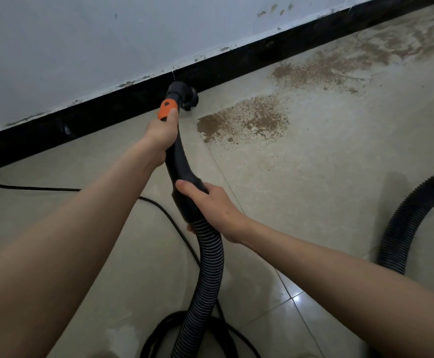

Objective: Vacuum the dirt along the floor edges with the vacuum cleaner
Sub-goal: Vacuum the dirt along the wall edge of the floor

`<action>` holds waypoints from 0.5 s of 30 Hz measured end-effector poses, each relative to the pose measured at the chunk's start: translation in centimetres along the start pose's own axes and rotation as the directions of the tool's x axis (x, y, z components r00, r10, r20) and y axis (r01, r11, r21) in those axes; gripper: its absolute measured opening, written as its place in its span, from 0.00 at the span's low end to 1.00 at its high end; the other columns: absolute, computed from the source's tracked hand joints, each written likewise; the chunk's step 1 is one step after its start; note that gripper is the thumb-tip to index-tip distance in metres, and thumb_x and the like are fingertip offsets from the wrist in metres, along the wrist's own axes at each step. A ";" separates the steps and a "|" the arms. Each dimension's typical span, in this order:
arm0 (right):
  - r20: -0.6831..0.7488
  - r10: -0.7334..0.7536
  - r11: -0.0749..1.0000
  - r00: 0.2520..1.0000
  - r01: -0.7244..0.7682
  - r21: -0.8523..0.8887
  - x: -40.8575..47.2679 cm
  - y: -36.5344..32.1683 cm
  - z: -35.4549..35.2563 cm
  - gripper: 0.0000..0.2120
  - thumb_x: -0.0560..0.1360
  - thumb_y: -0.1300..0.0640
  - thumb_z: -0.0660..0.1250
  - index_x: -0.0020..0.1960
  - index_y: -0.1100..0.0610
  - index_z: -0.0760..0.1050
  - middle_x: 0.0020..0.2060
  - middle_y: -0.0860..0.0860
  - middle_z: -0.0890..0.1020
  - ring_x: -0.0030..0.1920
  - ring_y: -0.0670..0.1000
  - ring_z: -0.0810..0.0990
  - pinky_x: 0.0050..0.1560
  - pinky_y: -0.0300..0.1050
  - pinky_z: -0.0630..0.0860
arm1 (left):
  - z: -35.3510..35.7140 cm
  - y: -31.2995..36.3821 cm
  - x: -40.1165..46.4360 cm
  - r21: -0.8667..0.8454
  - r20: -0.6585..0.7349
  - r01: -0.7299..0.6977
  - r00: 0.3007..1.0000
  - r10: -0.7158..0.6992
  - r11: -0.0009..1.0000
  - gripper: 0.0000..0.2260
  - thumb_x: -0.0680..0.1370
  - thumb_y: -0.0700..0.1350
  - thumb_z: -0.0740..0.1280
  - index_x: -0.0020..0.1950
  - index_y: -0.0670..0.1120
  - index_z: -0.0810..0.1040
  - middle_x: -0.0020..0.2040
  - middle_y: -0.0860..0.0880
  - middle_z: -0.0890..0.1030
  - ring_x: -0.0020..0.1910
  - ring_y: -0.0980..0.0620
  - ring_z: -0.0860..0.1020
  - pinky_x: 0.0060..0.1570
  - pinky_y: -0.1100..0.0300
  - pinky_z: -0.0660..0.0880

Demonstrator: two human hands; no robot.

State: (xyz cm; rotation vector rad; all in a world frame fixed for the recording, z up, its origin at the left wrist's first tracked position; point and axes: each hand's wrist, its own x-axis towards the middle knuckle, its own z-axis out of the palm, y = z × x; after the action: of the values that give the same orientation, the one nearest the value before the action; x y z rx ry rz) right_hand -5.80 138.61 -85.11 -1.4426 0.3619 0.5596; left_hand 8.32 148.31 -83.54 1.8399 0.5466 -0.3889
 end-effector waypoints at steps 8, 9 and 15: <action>-0.015 0.055 0.998 0.998 -0.054 0.043 0.0 0.5 -0.2 0.17 0.73 0.43 0.70 0.46 0.58 0.75 0.33 0.53 0.79 0.27 0.51 0.79 0.33 0.47 0.79 | 1.0 -1.3 0.6 0.034 0.040 0.078 0.996 -0.079 0.996 0.28 0.80 0.60 0.57 0.69 0.39 0.66 0.58 0.40 0.76 0.54 0.42 0.76 0.61 0.47 0.74; -0.018 0.056 0.998 0.998 -0.055 0.023 -0.1 0.5 -0.1 0.17 0.73 0.42 0.70 0.45 0.57 0.75 0.34 0.52 0.79 0.28 0.51 0.80 0.34 0.47 0.80 | 0.9 -1.4 0.6 0.025 0.042 0.087 0.995 -0.088 0.996 0.28 0.80 0.60 0.57 0.68 0.39 0.66 0.56 0.40 0.76 0.51 0.43 0.76 0.60 0.47 0.75; -0.022 0.059 0.997 0.998 -0.060 -0.047 -1.4 1.0 0.7 0.20 0.72 0.40 0.70 0.48 0.57 0.76 0.39 0.54 0.81 0.25 0.48 0.79 0.27 0.39 0.75 | -0.2 -2.5 -0.3 -0.020 0.058 0.139 0.989 -0.137 0.990 0.25 0.80 0.59 0.58 0.62 0.38 0.68 0.42 0.43 0.76 0.37 0.47 0.76 0.39 0.53 0.77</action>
State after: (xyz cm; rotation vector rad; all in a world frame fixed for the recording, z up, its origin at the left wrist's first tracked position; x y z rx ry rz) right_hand -7.59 139.17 -85.13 -1.4882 0.4118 0.6051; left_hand 6.67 149.12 -85.34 1.7680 0.6390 -0.5236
